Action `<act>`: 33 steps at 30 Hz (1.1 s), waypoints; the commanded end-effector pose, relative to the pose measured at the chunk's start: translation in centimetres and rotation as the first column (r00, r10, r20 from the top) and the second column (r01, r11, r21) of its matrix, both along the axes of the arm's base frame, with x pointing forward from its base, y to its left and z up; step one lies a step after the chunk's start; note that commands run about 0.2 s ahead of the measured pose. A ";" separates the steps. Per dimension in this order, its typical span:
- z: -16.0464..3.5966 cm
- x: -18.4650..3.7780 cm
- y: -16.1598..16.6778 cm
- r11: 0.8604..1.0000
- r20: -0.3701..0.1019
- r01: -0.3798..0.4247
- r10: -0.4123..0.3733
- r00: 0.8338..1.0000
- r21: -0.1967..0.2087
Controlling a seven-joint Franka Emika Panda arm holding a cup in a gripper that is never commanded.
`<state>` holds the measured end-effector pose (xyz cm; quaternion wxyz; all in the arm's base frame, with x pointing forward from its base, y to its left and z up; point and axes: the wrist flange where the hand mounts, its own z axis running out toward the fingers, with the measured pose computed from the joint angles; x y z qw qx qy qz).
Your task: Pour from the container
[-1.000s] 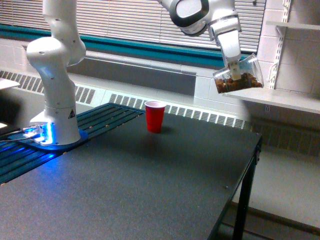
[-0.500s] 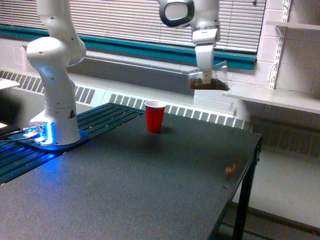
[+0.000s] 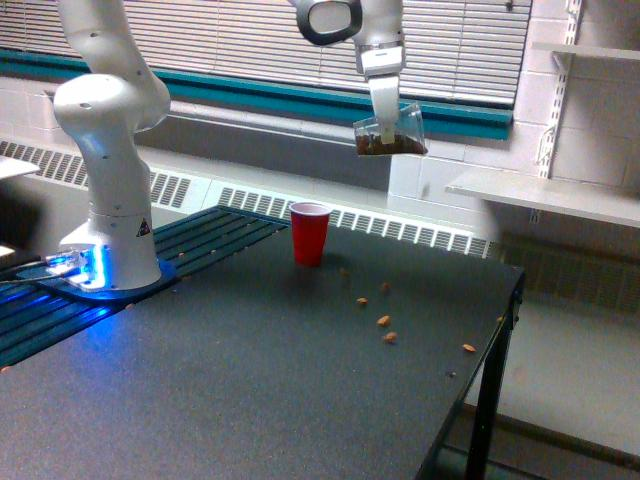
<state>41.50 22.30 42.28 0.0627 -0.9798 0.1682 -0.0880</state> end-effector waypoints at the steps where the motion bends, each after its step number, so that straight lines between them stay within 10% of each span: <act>1: -0.9 -2.5 4.0 0.998 0.023 -0.043 0.044 0.999 -0.036; 19: -5.3 -15.1 13.4 0.952 0.045 -0.260 0.270 0.962 -0.162; 33: -8.5 -16.9 12.1 0.958 0.088 -0.171 0.195 0.977 -0.229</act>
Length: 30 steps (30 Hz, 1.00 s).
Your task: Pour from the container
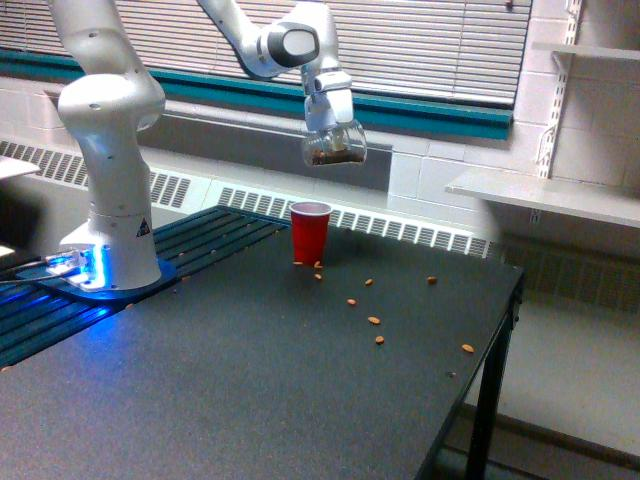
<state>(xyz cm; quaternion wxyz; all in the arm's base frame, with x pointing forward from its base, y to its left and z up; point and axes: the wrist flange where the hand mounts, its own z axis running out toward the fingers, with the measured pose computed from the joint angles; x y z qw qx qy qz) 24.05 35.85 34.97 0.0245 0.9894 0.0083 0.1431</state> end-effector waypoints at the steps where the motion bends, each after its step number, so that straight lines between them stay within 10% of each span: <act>1: -1.3 0.6 -1.6 0.989 0.028 0.148 -0.148 0.989 0.012; 30: -4.3 -2.7 -2.8 0.968 0.074 0.243 -0.239 0.968 -0.056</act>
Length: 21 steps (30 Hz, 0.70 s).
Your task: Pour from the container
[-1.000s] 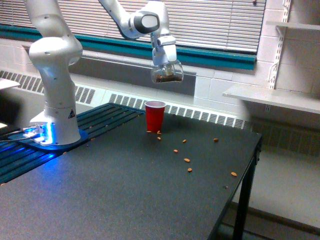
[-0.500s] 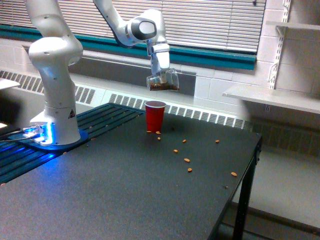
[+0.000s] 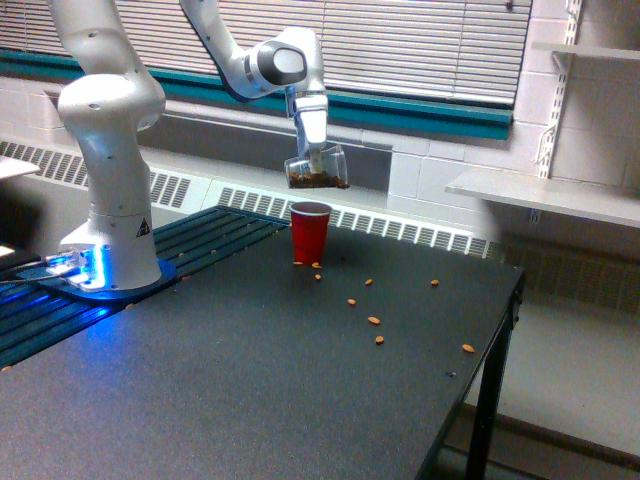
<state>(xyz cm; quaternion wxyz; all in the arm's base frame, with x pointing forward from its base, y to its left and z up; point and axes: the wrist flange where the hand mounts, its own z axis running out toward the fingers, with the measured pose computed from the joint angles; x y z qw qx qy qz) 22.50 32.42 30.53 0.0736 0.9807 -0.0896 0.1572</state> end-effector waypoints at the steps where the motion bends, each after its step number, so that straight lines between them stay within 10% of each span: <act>1: 0.2 -1.3 0.7 0.999 0.035 0.035 -0.035 0.999 0.002; 21: -0.6 -2.2 1.1 0.992 0.020 0.121 -0.121 0.992 -0.036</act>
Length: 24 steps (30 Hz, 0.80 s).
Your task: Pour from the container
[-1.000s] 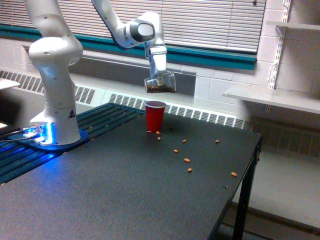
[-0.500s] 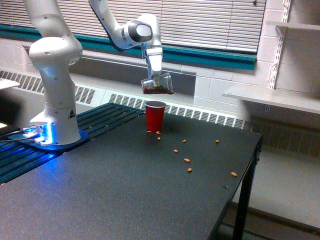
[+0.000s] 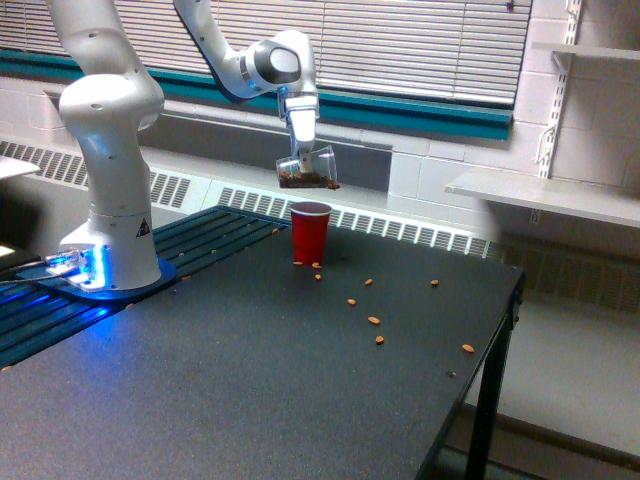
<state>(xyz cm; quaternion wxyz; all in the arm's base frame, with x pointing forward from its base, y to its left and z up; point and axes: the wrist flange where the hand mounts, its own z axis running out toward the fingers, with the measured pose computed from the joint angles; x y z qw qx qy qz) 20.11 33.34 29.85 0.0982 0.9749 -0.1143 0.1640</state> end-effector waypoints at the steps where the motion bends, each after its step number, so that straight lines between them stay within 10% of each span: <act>1: 0.1 0.3 0.2 0.997 0.005 0.072 -0.072 0.997 0.007; 24: -0.4 -0.5 2.5 0.983 -0.014 0.186 -0.186 0.982 -0.003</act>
